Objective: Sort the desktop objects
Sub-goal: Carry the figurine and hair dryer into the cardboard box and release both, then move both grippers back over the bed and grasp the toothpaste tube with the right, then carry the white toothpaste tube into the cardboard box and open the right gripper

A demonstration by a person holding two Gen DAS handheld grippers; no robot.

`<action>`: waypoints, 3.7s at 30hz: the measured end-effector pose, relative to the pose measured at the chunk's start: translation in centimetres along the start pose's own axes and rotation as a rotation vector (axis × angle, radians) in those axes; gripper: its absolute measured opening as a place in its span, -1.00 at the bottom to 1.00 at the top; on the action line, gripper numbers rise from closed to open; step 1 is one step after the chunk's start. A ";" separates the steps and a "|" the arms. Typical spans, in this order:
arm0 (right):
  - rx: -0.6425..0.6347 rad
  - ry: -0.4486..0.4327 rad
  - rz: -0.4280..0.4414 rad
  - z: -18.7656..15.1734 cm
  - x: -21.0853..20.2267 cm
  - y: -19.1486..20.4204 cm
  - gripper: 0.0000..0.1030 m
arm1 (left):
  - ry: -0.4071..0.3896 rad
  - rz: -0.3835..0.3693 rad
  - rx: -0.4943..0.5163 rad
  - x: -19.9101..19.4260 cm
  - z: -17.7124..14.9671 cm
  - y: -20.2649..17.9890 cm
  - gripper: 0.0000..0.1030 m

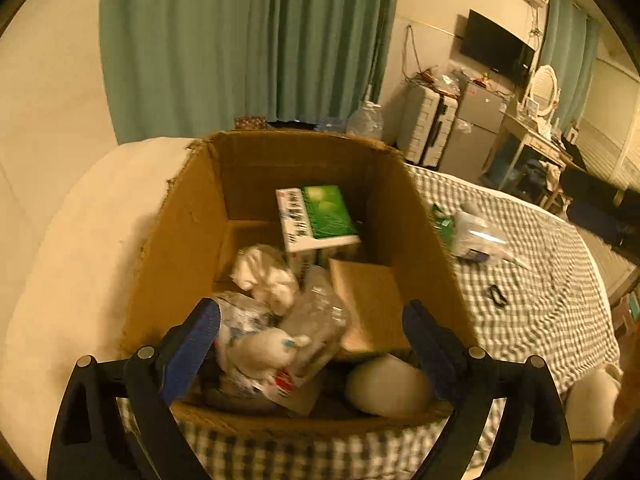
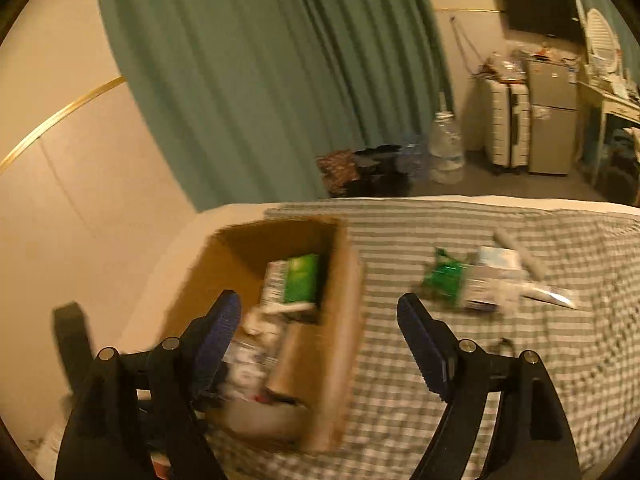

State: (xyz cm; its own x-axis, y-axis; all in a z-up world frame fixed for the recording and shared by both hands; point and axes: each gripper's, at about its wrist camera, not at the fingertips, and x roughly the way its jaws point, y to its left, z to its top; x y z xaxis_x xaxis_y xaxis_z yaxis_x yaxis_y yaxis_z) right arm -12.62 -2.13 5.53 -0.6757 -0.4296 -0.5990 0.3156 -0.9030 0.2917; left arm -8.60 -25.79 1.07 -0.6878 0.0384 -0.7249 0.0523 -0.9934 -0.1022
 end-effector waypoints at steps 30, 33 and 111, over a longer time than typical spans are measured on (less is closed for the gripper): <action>0.040 -0.411 -0.272 -2.8 -11.5 -17.0 0.99 | 0.144 0.016 0.072 7.0 -3.4 -22.5 0.92; 0.038 -0.381 -0.292 -3.0 -10.3 -18.8 0.99 | 0.151 0.031 0.095 8.7 -3.7 -23.7 0.93; -0.179 0.002 0.185 -0.4 -6.9 -0.5 -0.53 | -0.116 -0.045 0.090 -7.2 7.6 -9.2 -0.89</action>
State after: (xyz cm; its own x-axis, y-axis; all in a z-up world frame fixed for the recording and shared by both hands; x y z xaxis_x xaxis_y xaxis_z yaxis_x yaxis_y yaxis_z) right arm -7.82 1.33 9.22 -0.5939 -0.5878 -0.5493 0.5470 -0.7957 0.2600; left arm -9.64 -17.74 12.46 -0.7671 0.0758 -0.6370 -0.0423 -0.9968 -0.0676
